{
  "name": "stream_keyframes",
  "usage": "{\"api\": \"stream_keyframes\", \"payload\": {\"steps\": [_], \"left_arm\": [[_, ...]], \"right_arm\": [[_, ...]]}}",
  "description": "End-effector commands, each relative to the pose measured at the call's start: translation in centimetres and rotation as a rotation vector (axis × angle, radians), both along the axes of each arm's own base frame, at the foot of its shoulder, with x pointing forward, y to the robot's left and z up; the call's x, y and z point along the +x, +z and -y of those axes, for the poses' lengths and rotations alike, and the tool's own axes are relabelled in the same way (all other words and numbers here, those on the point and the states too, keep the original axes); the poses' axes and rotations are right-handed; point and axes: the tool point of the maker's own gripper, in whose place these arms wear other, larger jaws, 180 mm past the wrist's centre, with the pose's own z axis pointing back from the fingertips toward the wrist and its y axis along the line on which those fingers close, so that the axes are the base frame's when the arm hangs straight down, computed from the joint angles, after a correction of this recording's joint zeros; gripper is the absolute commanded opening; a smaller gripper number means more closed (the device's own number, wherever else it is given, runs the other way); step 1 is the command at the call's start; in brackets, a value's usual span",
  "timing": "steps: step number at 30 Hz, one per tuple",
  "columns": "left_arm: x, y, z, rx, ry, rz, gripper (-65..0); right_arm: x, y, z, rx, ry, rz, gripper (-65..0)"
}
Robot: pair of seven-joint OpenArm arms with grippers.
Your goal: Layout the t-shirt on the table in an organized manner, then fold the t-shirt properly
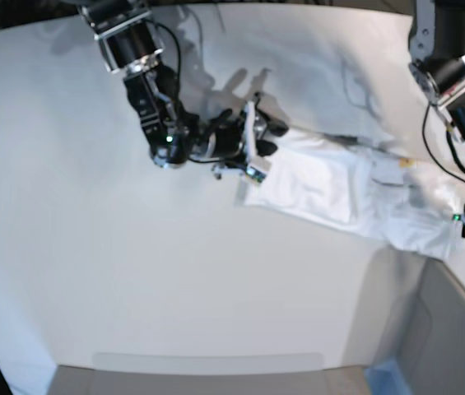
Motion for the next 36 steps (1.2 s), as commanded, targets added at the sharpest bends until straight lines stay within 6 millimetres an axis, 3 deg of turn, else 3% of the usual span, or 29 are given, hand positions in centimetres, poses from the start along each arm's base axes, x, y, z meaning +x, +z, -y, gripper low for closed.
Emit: {"api": "stream_keyframes", "payload": {"steps": [1, 6, 14, 19, 23, 29, 31, 36], "left_arm": [[0.6, 0.5, -0.2, -0.006, -0.010, 0.021, -21.9], [1.1, -3.2, 1.6, -0.044, -0.086, -0.039, -20.8], [0.9, -3.1, 0.9, -0.043, -0.078, -0.033, -20.8], [1.3, -4.4, 1.2, -0.097, -0.084, -0.023, -20.8], [0.4, -7.5, 1.2, -0.187, -0.076, -0.046, -20.8], [0.0, -9.6, 2.2, -0.236, -0.093, -0.046, -21.8], [-0.3, -10.0, 2.4, -0.199, -0.122, -0.090, -26.5], [-1.2, -11.3, 2.9, -0.145, -0.161, -0.203, -50.3]], "right_arm": [[0.2, -0.1, 0.5, -0.052, 0.026, 0.021, -38.1], [0.1, -0.2, 0.6, -0.060, 0.029, 0.019, -38.1], [-0.3, -0.5, 0.6, -0.061, 0.029, 0.010, -38.1], [-0.5, -0.6, 0.6, -0.060, 0.029, 0.005, -38.1], [-0.5, -0.6, 0.6, -0.061, 0.029, 0.004, -38.1], [-0.5, -0.6, 0.6, -0.061, 0.029, 0.004, -38.1], [-0.5, -0.6, 0.6, -0.061, 0.029, 0.004, -38.1], [-0.1, 0.5, 0.3, -0.047, 0.030, 0.038, -38.1]]}}
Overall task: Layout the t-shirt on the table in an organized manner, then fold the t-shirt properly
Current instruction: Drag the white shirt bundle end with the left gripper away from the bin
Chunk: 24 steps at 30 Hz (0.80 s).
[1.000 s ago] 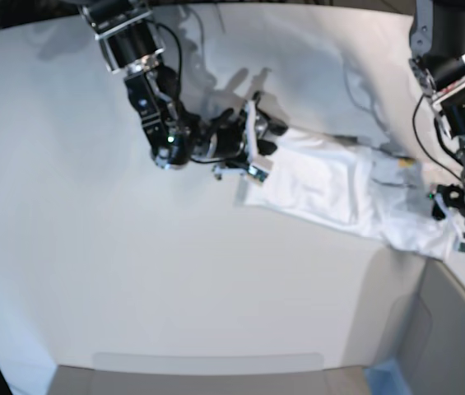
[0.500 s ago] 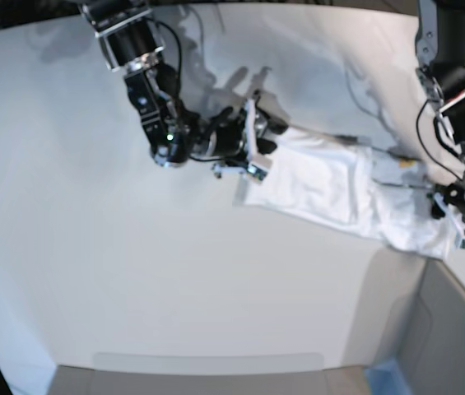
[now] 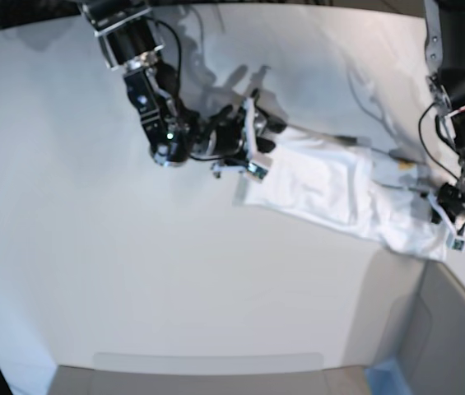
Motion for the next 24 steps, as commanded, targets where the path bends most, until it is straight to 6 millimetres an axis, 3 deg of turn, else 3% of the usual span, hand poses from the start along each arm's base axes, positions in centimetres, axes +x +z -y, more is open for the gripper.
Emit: {"api": "stream_keyframes", "payload": {"steps": [1, 3, 14, 19, 24], "left_arm": [[-1.3, -0.5, -1.1, 0.052, 0.011, -0.091, -55.2], [-1.9, -0.9, -1.3, 0.060, 0.021, -0.133, -61.0], [-3.5, -1.2, -2.1, 0.071, 0.066, -0.228, -65.0], [-2.0, 3.1, -4.0, 0.160, 0.104, -0.177, -65.0], [-2.7, 8.0, -6.1, 0.285, 0.169, -0.126, -65.0]], "right_arm": [[0.4, 0.7, 0.0, -0.010, 0.019, 0.033, -38.1], [0.5, 1.1, -0.1, -0.005, 0.019, 0.046, -38.1], [0.8, 2.0, -0.3, 0.009, 0.020, 0.073, -38.1], [0.8, 2.0, -0.3, 0.009, 0.020, 0.073, -38.1], [0.8, 2.0, -0.3, 0.009, 0.020, 0.073, -38.1]]}}
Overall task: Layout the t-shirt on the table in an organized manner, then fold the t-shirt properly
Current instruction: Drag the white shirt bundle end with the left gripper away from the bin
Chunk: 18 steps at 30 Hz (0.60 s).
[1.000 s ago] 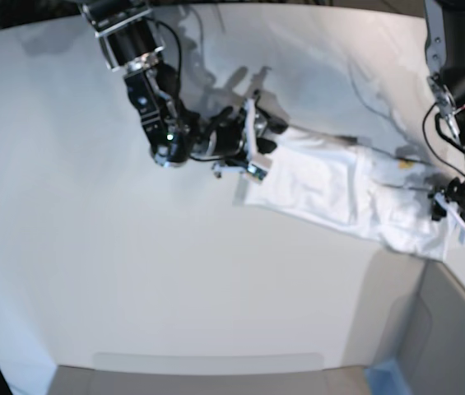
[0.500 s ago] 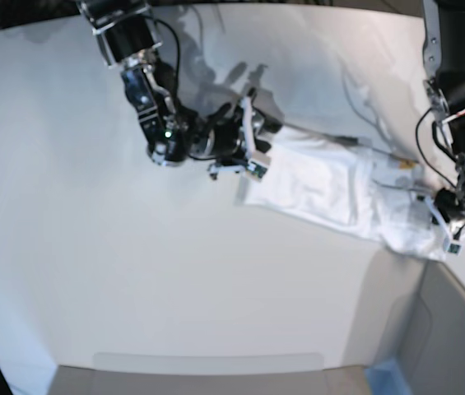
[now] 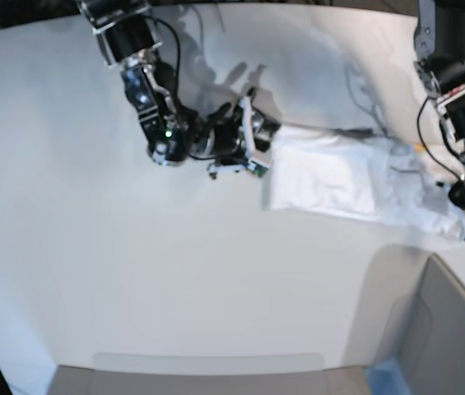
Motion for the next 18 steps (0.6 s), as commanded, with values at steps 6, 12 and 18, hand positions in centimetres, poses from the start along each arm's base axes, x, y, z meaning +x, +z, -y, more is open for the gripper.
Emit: {"api": "stream_keyframes", "payload": {"steps": [6, 12, 18], "left_arm": [[0.2, 7.5, -0.3, 0.201, 0.006, 0.095, -65.0], [-1.2, 8.6, 2.7, 0.261, -0.026, 0.122, -65.0], [-2.7, 9.6, 3.4, 0.307, -0.023, 0.118, -65.0]], "right_arm": [[0.8, 1.7, -1.0, 0.057, 0.010, 0.039, -38.1], [0.8, 1.8, -1.1, 0.062, 0.010, 0.040, -38.1], [0.8, 1.8, -1.1, 0.060, 0.010, 0.039, -38.1]]}}
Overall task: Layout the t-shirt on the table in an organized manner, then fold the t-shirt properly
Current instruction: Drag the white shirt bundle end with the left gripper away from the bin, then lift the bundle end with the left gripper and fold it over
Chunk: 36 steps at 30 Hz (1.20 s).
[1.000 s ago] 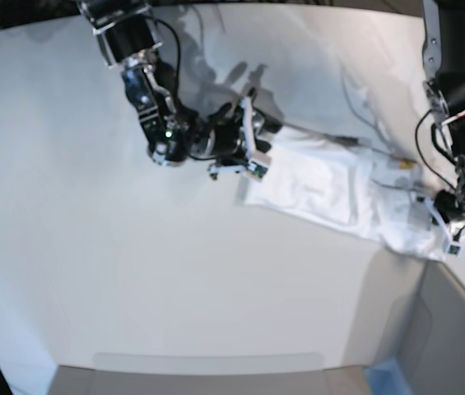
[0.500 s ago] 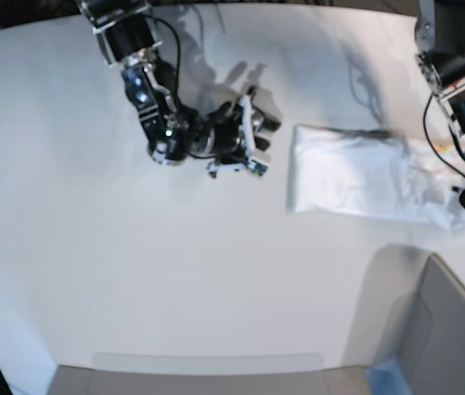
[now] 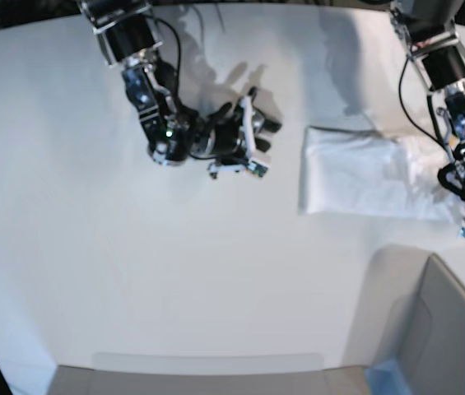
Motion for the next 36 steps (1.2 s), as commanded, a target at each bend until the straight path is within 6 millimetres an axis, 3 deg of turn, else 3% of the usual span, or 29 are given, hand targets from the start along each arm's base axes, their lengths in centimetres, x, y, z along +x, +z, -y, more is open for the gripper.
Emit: {"api": "stream_keyframes", "payload": {"steps": [1, 9, 11, 14, 16, 19, 21, 23, 26, 30, 36], "left_arm": [[0.7, 2.4, -0.8, 0.042, 0.006, 0.051, -65.0], [0.6, 2.3, -0.3, 0.054, 0.012, 0.013, -65.0], [1.2, 1.9, 1.5, 0.084, -0.038, -0.036, -65.0], [2.0, 3.3, 5.3, 0.158, -0.137, -0.050, -65.0], [1.6, 4.5, 7.2, 0.207, -0.165, -0.057, -65.0], [2.5, 7.5, 9.6, 0.247, -0.224, 0.027, -65.0], [2.7, 8.1, 10.3, 0.257, -0.246, 0.046, -65.0], [2.7, 7.4, 11.1, 0.260, -0.277, 0.026, -65.0], [1.7, 4.4, 13.2, 0.233, -0.337, -0.045, -65.0], [1.0, 1.8, 16.3, 0.180, -0.402, -0.090, -65.0], [1.0, 1.4, 17.3, 0.147, -0.405, -0.082, -65.0]], "right_arm": [[0.8, 1.7, -0.9, 0.053, 0.011, 0.039, -38.1], [0.6, 1.7, -1.1, 0.058, 0.012, 0.036, -38.1], [0.6, 1.7, -1.1, 0.061, 0.009, 0.035, -38.1], [0.5, 1.6, -1.1, 0.060, 0.009, 0.034, -38.1], [0.5, 1.6, -1.1, 0.060, 0.009, 0.032, -38.1], [0.5, 1.6, -1.1, 0.061, 0.009, 0.032, -38.1], [0.4, 1.6, -1.1, 0.061, 0.009, 0.031, -38.1], [0.4, 1.5, -1.0, 0.058, 0.009, 0.031, -38.1], [0.5, 1.4, -0.6, 0.053, 0.002, 0.029, -38.1], [2.1, 1.6, 0.9, 0.068, -0.077, 0.028, -38.1], [2.6, 1.3, 2.3, 0.067, -0.127, 0.016, -38.1]]}}
